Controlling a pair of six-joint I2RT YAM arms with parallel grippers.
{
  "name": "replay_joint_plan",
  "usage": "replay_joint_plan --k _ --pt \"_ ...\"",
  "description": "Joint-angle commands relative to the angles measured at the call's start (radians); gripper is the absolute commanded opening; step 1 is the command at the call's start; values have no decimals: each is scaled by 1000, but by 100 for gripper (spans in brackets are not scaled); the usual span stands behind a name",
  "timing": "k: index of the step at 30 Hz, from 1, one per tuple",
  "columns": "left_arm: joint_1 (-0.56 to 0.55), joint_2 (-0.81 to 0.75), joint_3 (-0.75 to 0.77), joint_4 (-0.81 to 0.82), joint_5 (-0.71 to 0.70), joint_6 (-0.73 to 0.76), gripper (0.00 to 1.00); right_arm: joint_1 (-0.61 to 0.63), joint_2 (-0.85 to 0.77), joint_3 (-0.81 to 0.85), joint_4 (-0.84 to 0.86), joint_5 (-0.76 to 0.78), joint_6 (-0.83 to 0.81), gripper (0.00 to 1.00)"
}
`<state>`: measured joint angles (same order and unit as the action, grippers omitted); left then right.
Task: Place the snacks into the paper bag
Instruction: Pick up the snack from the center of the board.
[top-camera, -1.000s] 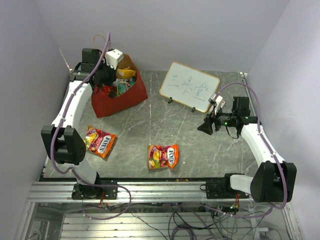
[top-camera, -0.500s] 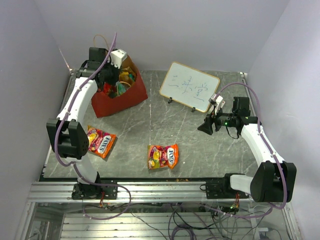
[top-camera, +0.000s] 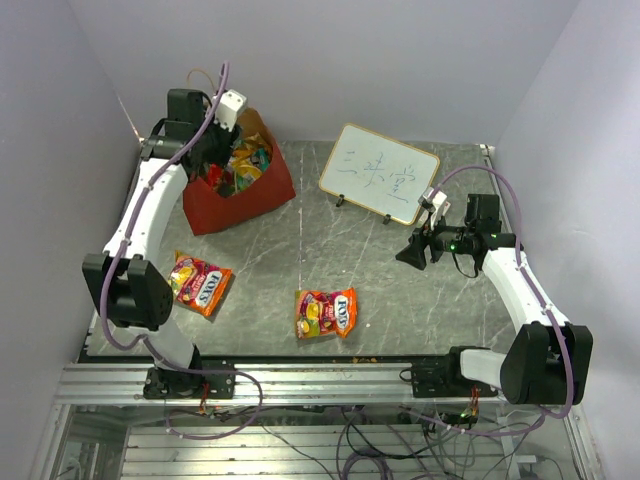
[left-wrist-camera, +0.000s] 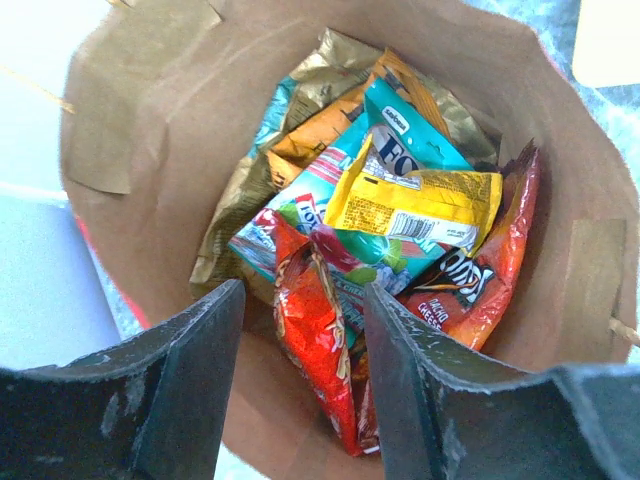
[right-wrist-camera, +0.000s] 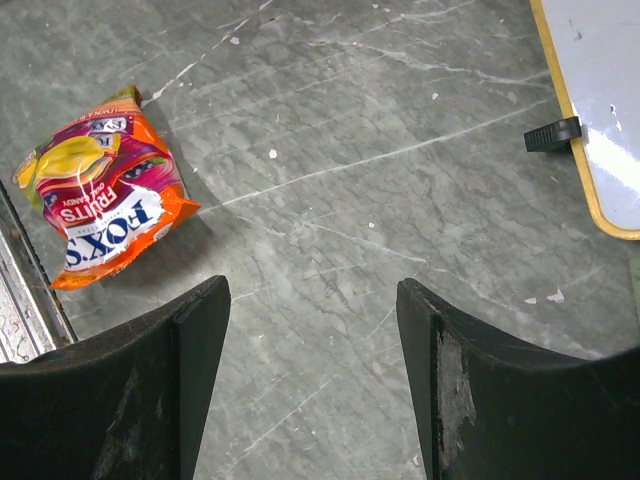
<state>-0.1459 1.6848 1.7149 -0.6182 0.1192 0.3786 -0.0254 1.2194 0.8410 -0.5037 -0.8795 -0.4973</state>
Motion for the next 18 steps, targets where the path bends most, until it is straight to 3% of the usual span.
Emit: replay_joint_plan --k 1,12,18 --pt "-4 -70 12 -14 -50 4 63 -9 -9 -7 17 -15 -1 68" --pt "6 -320 -196 65 -126 2 99 -11 0 -7 2 -35 -16 70" --pt "91 -444 -312 95 -62 -33 100 -5 6 -18 17 -66 8 79"
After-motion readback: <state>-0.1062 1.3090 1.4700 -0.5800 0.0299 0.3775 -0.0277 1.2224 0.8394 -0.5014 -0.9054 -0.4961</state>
